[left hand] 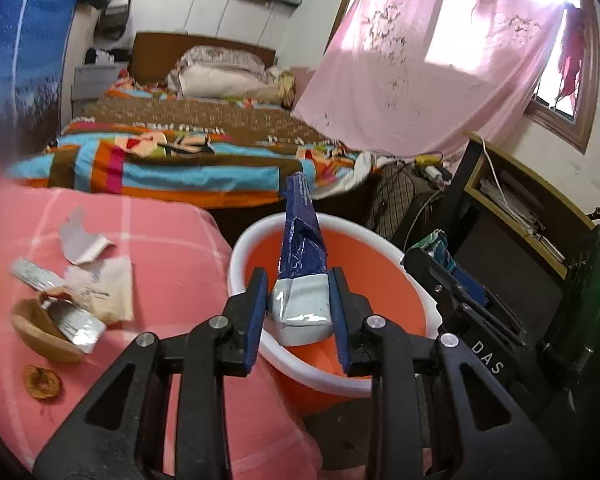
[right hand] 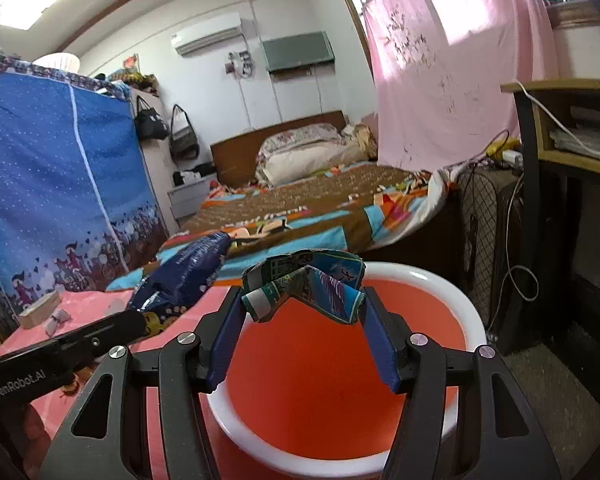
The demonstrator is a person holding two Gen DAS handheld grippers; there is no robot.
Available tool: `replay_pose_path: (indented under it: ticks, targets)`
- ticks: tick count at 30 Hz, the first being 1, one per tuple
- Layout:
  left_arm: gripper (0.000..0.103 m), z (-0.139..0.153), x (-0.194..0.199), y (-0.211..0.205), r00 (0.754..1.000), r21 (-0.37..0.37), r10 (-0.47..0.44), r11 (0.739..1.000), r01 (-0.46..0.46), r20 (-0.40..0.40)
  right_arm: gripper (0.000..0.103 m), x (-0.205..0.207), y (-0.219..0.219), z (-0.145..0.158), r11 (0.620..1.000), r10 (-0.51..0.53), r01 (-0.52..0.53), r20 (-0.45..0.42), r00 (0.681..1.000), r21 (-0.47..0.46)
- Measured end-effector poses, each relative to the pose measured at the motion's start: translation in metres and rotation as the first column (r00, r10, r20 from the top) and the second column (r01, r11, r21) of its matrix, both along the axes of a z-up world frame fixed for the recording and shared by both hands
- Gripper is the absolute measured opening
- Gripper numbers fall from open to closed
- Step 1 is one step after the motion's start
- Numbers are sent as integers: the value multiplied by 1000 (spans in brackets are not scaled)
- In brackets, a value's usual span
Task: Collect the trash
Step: 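Carry both items over the orange bucket and open both tools to drop them, then grasp the brown nut shell with the right tool while the left grasps a yellow cap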
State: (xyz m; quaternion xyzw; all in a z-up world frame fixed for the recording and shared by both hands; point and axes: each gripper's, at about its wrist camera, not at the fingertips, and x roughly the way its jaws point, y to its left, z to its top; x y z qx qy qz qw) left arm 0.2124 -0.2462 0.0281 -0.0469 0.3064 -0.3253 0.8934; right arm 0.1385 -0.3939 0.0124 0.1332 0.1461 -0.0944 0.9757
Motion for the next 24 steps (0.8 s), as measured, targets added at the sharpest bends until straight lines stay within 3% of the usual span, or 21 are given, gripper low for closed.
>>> replay_pose_path:
  ticks: [5, 9, 12, 18, 24]
  targets:
    - [35, -5, 1, -9, 999, 12, -6, 1000, 6, -37, 61, 5, -6, -7, 1000, -18, 19, -43, 999, 20]
    - [47, -8, 4, -11, 998, 4, -2, 1000, 2, -65, 67, 6, -13, -9, 998, -36, 39, -63, 997, 42]
    - [49, -9, 4, -9, 997, -5, 8, 1000, -8, -74, 70, 7, -17, -10, 997, -44, 48, -69, 997, 53]
    - [55, -1, -4, 5, 998, -24, 66, 997, -67, -22, 76, 6, -18, -6, 997, -47, 50, -57, 997, 53]
    - [69, 11, -11, 31, 987, -58, 150, 987, -147, 55, 85, -4, -4, 8, 999, -37, 36, 44, 998, 13]
